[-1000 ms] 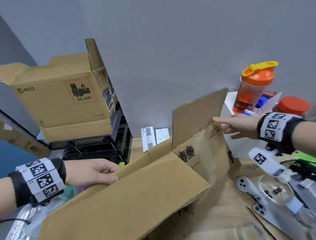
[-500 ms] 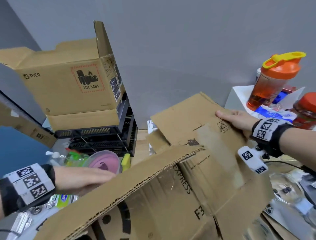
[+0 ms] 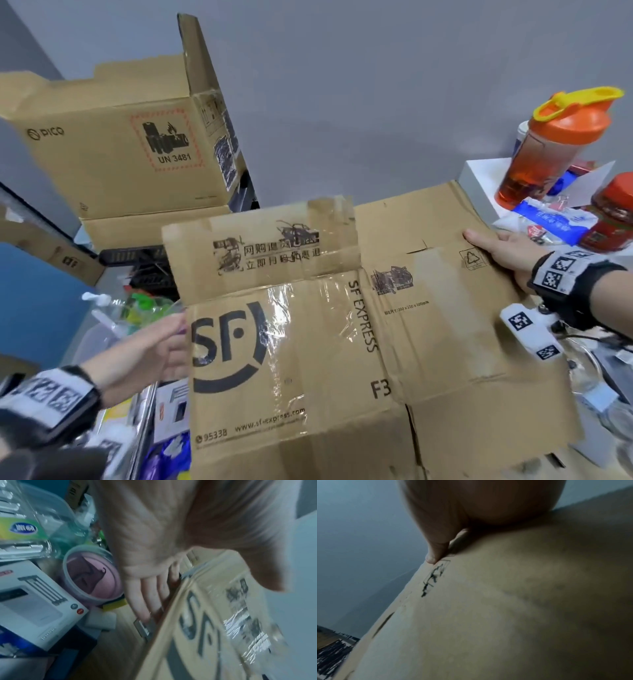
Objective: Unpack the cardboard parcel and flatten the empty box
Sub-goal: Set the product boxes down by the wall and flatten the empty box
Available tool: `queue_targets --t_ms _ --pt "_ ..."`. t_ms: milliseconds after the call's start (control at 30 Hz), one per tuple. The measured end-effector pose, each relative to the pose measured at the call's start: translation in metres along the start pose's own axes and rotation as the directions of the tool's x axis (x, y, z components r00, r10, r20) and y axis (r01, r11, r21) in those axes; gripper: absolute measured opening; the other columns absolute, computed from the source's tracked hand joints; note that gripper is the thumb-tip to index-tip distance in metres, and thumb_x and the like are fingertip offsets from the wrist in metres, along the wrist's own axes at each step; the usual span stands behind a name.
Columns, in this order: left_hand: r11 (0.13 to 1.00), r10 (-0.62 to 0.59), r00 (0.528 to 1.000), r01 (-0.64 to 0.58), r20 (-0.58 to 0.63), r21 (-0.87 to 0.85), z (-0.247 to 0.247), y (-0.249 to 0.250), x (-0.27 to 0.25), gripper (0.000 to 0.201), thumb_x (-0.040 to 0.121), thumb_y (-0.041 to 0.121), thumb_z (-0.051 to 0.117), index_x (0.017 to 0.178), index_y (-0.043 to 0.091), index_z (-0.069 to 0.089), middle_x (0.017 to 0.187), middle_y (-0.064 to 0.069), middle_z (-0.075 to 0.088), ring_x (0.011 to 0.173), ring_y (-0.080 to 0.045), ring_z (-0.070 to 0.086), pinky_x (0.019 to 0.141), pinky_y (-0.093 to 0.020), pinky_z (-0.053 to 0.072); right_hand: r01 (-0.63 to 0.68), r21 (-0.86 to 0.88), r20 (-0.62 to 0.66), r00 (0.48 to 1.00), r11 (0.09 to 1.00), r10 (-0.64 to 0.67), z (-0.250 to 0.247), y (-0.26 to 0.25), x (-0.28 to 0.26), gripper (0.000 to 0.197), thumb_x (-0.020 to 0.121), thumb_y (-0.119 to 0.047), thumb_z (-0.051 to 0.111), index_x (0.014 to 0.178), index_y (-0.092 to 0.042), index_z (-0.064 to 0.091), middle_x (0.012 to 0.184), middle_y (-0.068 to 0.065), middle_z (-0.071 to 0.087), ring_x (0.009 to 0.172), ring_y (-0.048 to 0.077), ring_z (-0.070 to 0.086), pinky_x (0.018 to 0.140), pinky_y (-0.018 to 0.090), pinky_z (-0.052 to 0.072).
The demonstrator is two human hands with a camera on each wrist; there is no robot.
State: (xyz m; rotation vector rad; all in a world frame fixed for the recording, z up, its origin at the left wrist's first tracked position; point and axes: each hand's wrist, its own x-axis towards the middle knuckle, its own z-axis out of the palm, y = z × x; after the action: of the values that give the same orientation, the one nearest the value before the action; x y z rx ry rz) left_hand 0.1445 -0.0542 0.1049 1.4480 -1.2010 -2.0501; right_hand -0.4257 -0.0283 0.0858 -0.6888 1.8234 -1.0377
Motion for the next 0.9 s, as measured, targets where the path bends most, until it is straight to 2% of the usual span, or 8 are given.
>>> queue_targets --t_ms 100,233,333,433,500,667,767,900 --pt "0.997 -0.003 0.977 -0.014 -0.213 -0.08 0.025 0.01 0.023 0.054 0.086 0.057 0.062 0.12 0.016 0.068 0.11 -0.017 0.078 0.099 -0.034 0.074 0.096 -0.052 0.051 -0.026 -0.055 0.001 1.0 0.998 0.026 0.006 0.006 -0.01 0.035 0.08 -0.048 0.072 0.097 -0.017 0.07 0.1 0.014 0.075 0.079 0.026 0.071 0.09 0.045 0.055" --pt "0.997 -0.035 0.953 0.013 -0.302 -0.075 0.029 0.018 0.055 0.033 0.098 0.036 0.058 0.117 0.01 0.066 0.089 -0.018 0.077 0.067 -0.029 0.075 0.067 -0.044 0.063 -0.034 -0.096 -0.03 0.999 0.995 0.032 0.003 0.035 -0.011 0.093 0.039 -0.073 0.082 0.111 -0.017 0.068 0.101 0.011 0.077 0.09 0.029 0.073 0.09 0.048 0.056" --pt "0.999 -0.02 0.965 0.008 -0.26 -0.047 0.038 0.01 0.069 0.024 0.102 0.024 0.055 0.121 0.011 0.062 0.094 -0.018 0.079 0.075 -0.028 0.077 0.061 -0.04 0.063 -0.001 -0.078 -0.02 1.0 0.997 -0.001 0.0 0.057 -0.021 0.064 0.072 -0.052 0.078 0.123 -0.02 0.058 0.111 0.013 0.073 0.096 0.031 0.071 0.093 0.053 0.054" --pt "0.999 -0.041 0.968 0.048 -0.247 0.022 0.048 -0.007 0.083 0.031 0.099 0.024 0.06 0.127 0.011 0.06 0.114 -0.021 0.076 0.101 -0.036 0.074 0.085 -0.049 0.06 0.019 -0.138 -0.077 0.997 0.99 -0.03 0.0 0.081 -0.027 0.042 0.085 -0.042 0.069 0.119 -0.023 0.054 0.113 0.012 0.071 0.1 0.031 0.068 0.096 0.054 0.052" --pt "0.99 -0.033 0.957 0.071 -0.287 0.123 0.046 -0.018 0.1 0.052 0.086 0.039 0.076 0.127 0.01 0.063 0.117 -0.021 0.075 0.109 -0.039 0.071 0.099 -0.057 0.054 -0.003 -0.159 -0.098 0.995 0.987 -0.013 -0.002 0.099 -0.026 0.034 0.087 -0.039 0.068 0.113 -0.024 0.054 0.113 0.011 0.07 0.102 0.031 0.068 0.098 0.054 0.051" --pt "0.933 0.02 0.949 0.096 -0.315 0.348 0.011 -0.054 0.163 0.076 0.065 0.072 0.078 0.121 0.021 0.068 0.113 -0.006 0.078 0.106 -0.029 0.074 0.102 -0.055 0.052 -0.064 -0.209 -0.116 0.992 0.976 0.04 -0.007 0.133 -0.02 0.075 0.063 -0.07 0.072 0.124 -0.028 0.055 0.112 0.001 0.072 0.1 0.022 0.069 0.1 0.047 0.05" --pt "0.919 0.001 0.946 0.127 -0.324 0.373 0.034 -0.042 0.163 0.073 0.069 0.068 0.074 0.12 0.017 0.066 0.104 -0.007 0.08 0.095 -0.028 0.077 0.093 -0.049 0.057 -0.074 -0.298 -0.137 0.99 0.952 0.034 0.002 0.13 -0.023 0.062 0.087 -0.042 0.066 0.14 -0.015 0.047 0.122 0.008 0.066 0.107 0.022 0.061 0.101 0.031 0.04" --pt "0.861 0.012 0.914 0.198 -0.406 0.469 0.05 -0.049 0.18 0.059 0.086 0.056 0.068 0.121 0.009 0.065 0.104 -0.011 0.077 0.087 -0.029 0.074 0.08 -0.04 0.06 -0.126 -0.353 -0.158 0.985 0.927 0.073 0.01 0.138 -0.007 0.063 0.093 -0.039 0.06 0.144 -0.008 0.04 0.134 0.015 0.059 0.122 0.032 0.056 0.109 0.039 0.038"
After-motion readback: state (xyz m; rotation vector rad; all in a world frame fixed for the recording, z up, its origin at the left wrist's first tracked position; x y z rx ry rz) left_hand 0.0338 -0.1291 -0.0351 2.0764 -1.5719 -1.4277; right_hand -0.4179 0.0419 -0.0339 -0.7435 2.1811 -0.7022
